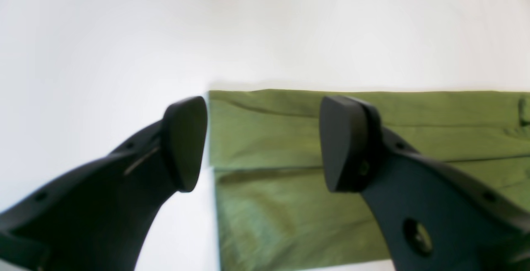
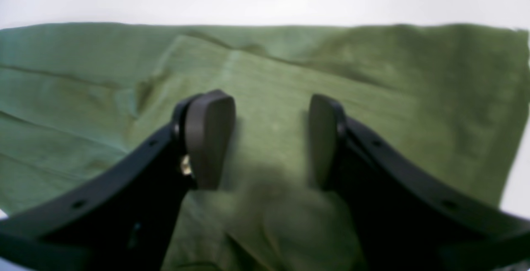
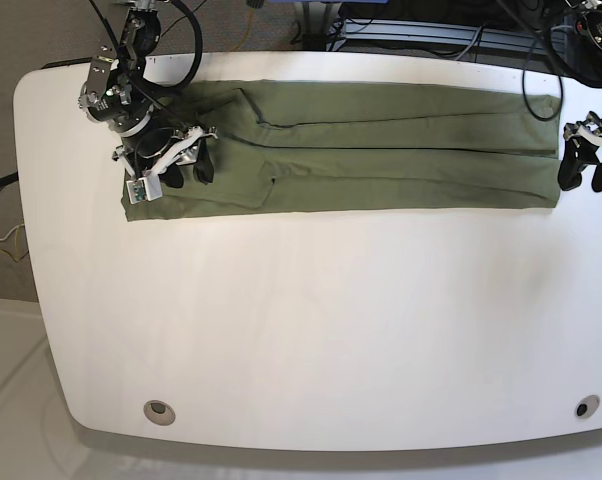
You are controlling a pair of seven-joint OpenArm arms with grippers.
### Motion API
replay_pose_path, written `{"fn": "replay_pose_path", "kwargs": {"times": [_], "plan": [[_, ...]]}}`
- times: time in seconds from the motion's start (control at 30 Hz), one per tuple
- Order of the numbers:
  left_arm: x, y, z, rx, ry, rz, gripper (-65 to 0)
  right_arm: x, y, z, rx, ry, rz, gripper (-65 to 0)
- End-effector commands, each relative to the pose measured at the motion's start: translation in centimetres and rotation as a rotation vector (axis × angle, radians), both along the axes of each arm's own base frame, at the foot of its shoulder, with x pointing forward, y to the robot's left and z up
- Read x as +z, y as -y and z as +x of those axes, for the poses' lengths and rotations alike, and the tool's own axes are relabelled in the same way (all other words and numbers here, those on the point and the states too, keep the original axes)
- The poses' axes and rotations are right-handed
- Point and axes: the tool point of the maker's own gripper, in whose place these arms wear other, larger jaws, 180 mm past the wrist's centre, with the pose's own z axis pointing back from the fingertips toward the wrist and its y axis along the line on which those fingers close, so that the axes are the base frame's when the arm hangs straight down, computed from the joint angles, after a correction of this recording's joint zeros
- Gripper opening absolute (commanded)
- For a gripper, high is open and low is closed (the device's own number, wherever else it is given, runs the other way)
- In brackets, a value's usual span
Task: Fold the T-shirt properly
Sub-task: 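Lower the left gripper onto the strip end and grasp it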
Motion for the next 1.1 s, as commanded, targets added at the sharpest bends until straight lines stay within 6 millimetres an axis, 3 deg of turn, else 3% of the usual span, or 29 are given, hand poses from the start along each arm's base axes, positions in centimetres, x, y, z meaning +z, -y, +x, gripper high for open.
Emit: {"fn": "replay_pose_path", "kwargs": {"times": [0.0,0.17,0.37,0.7,1.07], "plan": [[-0.5,-0.7,0.1,0.013,0.008,-0.03,-22.3,1.8,0.0,1.1,-0.002,0.07,0.011,-33.5],[-4.5,-2.6,-0.9,0.1,-0.062,-0.107,-22.0,2.2,0.1,1.2,-0.008,0.081,0.009,-33.6],[-7.9,-3.1,-1.6,0.164,-0.103,-0.189,-25.1,1.2,0.2,0.8,0.002,0.051,0.004,-33.6],[-10.3,-1.9,-2.4,0.138,-0.165,-0.245,-27.0,1.0,0.3,0.9,-0.004,0.049,0.009,-33.6],[-10.2,-0.2,-2.0,0.082,-0.178,-0.24,-27.3,1.0,0.2,0.9,0.002,0.048,0.005,-33.5]]}}
